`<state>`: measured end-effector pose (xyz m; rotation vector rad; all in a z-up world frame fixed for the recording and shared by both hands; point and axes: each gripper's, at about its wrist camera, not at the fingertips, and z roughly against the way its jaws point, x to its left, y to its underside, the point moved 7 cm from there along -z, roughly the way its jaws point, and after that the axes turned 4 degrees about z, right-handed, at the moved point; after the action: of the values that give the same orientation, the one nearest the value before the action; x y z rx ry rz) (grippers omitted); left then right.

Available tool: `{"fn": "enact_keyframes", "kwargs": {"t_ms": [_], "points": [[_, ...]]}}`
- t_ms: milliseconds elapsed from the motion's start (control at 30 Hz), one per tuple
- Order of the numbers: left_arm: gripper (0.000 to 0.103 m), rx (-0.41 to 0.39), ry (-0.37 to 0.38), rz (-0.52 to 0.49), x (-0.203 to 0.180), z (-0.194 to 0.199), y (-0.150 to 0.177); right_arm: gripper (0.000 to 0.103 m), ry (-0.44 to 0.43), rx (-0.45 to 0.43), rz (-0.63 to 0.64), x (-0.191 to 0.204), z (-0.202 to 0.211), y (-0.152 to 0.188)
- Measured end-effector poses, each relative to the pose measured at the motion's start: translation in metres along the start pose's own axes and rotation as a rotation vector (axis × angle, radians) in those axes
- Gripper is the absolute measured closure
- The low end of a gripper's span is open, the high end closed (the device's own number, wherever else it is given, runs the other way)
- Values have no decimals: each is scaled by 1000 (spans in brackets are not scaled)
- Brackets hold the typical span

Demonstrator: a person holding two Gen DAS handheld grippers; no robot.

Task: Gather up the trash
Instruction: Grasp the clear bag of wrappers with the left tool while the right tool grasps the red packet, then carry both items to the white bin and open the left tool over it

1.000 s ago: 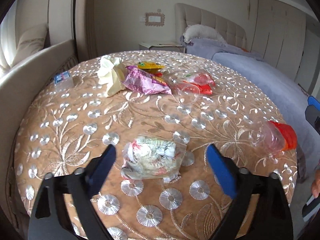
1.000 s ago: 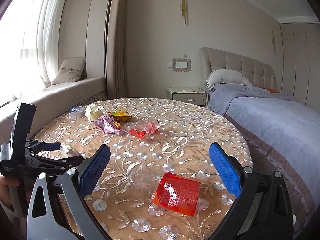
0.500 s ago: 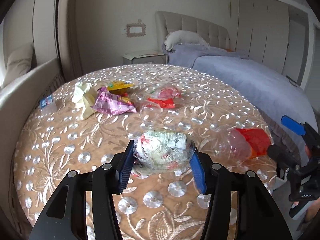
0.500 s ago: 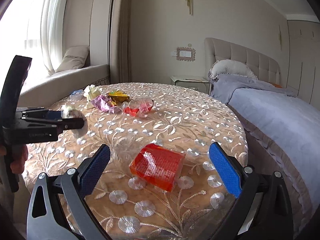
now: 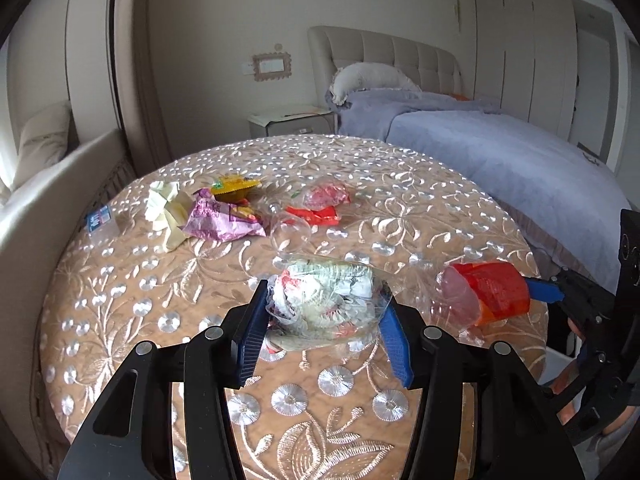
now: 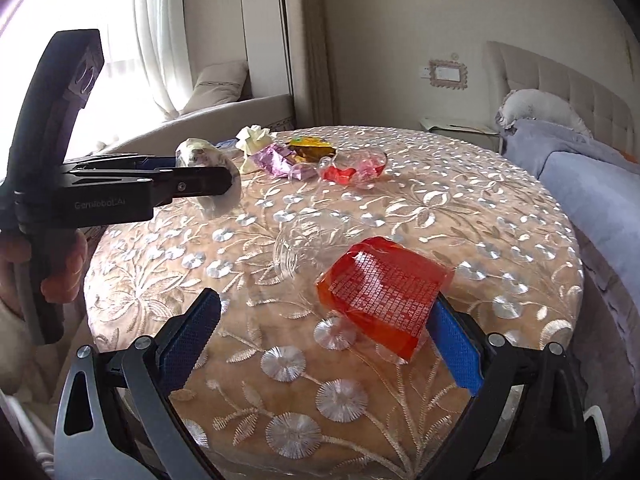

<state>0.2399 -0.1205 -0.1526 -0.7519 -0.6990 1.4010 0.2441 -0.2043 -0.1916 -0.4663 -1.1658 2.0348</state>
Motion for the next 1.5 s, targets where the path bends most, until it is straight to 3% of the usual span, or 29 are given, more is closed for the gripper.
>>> {"fn": "enact_keyframes", "kwargs": {"t_ms": [133,233,333,533,800,933,1167,1500], "points": [[52,0,0,8,5,0,1,5,-44,33,20,10,-13,-6],[52,4,-3,17,10,-2,2,16,-51,66,41,19,-24,-9],[52,2,-4,27,16,-3,3,67,-94,122,6,21,-42,-8],[52,-7,-3,41,24,-2,2,91,-88,69,-8,25,-43,-19],[52,-41,34,30,11,3,-12,94,1,-64,-24,11,-5,-53],[52,-68,92,-1,-15,4,-26,94,112,-127,-12,-7,28,-68],[52,-121,220,-120,-91,1,-49,94,308,-171,-32,-51,84,-69],[52,-133,425,-248,-217,-8,-54,94,534,-192,-126,-112,155,-33]]}}
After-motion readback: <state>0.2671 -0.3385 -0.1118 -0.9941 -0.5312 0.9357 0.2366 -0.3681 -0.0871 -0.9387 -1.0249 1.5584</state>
